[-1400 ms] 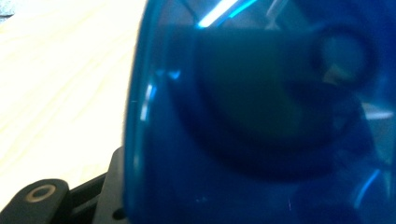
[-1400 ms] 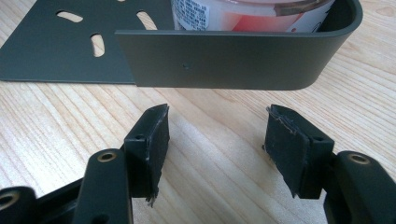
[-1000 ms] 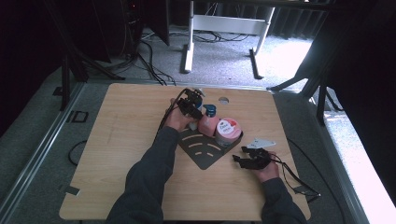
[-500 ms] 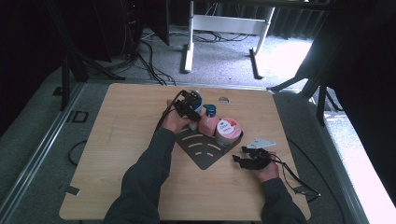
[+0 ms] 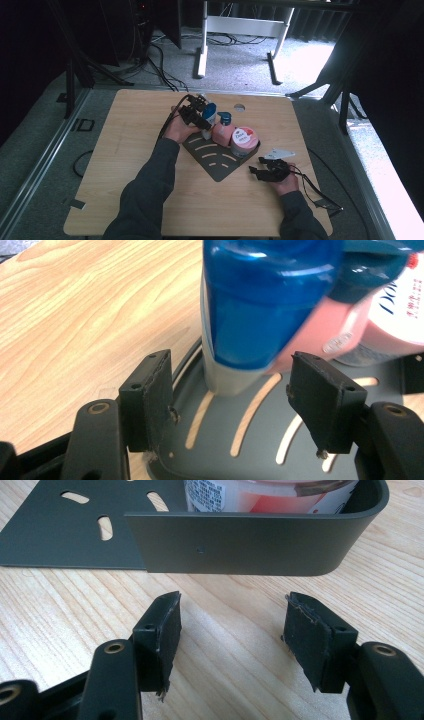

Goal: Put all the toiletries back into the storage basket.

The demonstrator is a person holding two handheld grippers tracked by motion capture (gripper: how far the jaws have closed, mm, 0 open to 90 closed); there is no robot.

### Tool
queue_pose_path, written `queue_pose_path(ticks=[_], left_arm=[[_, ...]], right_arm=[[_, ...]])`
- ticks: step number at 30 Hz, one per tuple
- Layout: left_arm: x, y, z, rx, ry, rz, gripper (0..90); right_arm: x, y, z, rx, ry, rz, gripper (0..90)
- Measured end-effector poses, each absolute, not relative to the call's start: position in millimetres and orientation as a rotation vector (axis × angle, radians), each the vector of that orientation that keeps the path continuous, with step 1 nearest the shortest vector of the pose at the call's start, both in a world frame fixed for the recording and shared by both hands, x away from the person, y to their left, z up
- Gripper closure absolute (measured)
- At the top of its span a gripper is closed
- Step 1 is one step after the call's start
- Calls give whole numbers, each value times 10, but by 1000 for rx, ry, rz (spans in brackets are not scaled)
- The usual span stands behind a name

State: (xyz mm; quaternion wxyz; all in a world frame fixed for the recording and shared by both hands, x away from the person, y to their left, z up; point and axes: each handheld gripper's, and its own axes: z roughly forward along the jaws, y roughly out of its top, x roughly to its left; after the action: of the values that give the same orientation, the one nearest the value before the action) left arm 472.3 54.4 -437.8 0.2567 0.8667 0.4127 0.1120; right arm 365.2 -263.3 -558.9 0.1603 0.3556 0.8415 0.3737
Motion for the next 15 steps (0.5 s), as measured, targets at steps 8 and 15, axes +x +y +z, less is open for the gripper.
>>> queue_pose_path(ticks=[8, 15], left_arm=[[4581, 686, -4262, 2309, 1088, 306, 333], [4425, 886, -4214, 2212, 1085, 346, 340]], right_arm=[[3649, -2632, -5588, 1017, 2405, 1067, 395], [3650, -2633, -5588, 1017, 2405, 1068, 395]])
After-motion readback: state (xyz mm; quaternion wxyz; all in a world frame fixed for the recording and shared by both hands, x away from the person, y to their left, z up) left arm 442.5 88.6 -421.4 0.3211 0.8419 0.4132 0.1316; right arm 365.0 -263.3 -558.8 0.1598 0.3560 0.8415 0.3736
